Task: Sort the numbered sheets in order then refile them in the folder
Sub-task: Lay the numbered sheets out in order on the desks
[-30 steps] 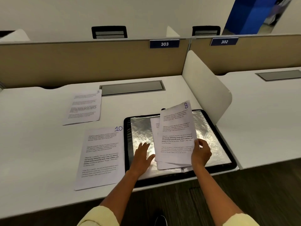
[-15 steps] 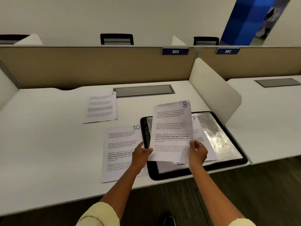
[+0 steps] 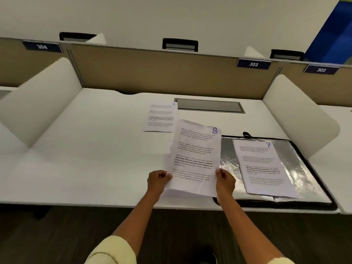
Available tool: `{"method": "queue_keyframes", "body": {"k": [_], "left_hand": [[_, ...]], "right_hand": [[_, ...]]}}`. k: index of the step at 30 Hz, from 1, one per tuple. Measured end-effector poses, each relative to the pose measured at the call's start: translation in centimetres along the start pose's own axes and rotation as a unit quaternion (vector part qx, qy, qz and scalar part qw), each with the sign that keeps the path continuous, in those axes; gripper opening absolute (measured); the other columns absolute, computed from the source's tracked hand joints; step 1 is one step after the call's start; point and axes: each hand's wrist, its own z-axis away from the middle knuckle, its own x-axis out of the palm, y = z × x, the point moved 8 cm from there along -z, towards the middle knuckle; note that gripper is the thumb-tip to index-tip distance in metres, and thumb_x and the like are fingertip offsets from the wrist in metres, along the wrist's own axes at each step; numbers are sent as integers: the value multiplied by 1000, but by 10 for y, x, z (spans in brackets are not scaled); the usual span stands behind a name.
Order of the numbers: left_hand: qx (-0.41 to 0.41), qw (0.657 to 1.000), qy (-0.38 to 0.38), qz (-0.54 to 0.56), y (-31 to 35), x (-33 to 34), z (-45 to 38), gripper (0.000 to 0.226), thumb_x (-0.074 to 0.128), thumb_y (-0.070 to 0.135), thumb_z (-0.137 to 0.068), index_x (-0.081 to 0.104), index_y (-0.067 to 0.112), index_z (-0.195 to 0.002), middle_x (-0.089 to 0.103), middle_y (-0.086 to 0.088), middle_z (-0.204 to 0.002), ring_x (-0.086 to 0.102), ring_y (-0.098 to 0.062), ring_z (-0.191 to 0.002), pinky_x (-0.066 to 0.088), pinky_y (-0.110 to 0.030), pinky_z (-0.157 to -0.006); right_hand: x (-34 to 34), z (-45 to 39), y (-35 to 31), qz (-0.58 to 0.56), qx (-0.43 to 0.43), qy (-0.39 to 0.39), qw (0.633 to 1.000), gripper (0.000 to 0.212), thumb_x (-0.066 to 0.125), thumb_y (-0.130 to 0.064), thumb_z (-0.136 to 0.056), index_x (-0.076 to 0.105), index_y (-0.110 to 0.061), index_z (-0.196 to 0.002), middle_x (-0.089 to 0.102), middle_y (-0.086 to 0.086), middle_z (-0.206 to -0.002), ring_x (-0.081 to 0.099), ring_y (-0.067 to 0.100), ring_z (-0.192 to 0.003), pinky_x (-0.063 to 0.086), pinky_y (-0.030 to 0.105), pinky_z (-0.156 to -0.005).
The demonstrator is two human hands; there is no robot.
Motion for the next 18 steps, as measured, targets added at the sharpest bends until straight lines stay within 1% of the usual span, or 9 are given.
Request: {"method": "queue_keyframes", "body": {"k": [4,6,8,12,15,17,18], "left_hand": [[-13,999,48,5,-11,-47,3,8,77,12,-82,73,9,-89,73,-5,-92,69,-24,-88,58,-35,-81],[-14,997,75,4,-15,-69,4,6,77,11,-82,73,11,-86,73,-4,-89,68,-24,-87,57,-33,-79],[-16,995,98,-1,-17,-88,5,6,77,11,-81,72,13,-83,72,-4,-87,68,-24,-86,56,-34,-80],[-25,989,144,-17,-25,-128,4,6,76,13,-82,72,12,-87,72,-4,-88,67,-24,-87,56,-37,-83],[-37,984,174,-31,-30,-152,0,6,76,14,-83,72,11,-87,71,-3,-87,66,-24,-86,54,-36,-85],[-45,980,190,-39,-31,-167,-4,7,76,14,-84,72,11,-88,70,-3,-87,65,-23,-86,53,-34,-84],[-50,978,197,-42,-32,-174,-5,8,76,14,-84,72,10,-90,70,-3,-87,65,-23,-86,52,-33,-82]], "right_hand": [[38,18,7,19,9,-52,998,22,59,-21,-100,67,-10,-117,67,7,-112,65,26,-101,56,40,-89],[56,27,8,23,5,-77,997,17,58,-20,-100,66,-12,-112,65,5,-111,63,23,-99,55,37,-88],[73,35,5,34,-11,-95,995,12,58,-19,-100,67,-14,-107,66,3,-107,63,20,-94,56,36,-86],[115,46,5,73,-22,-152,985,18,60,-20,-99,69,-10,-112,68,4,-109,66,23,-98,57,44,-92],[142,51,6,88,-26,-184,979,10,62,-19,-97,70,-16,-103,70,2,-102,67,21,-94,58,43,-90],[158,53,5,102,-28,-199,974,5,64,-18,-96,68,-20,-94,70,1,-95,68,23,-90,58,38,-84],[165,54,4,107,-30,-204,973,7,64,-17,-96,67,-21,-91,70,2,-93,68,23,-88,59,37,-82]]}}
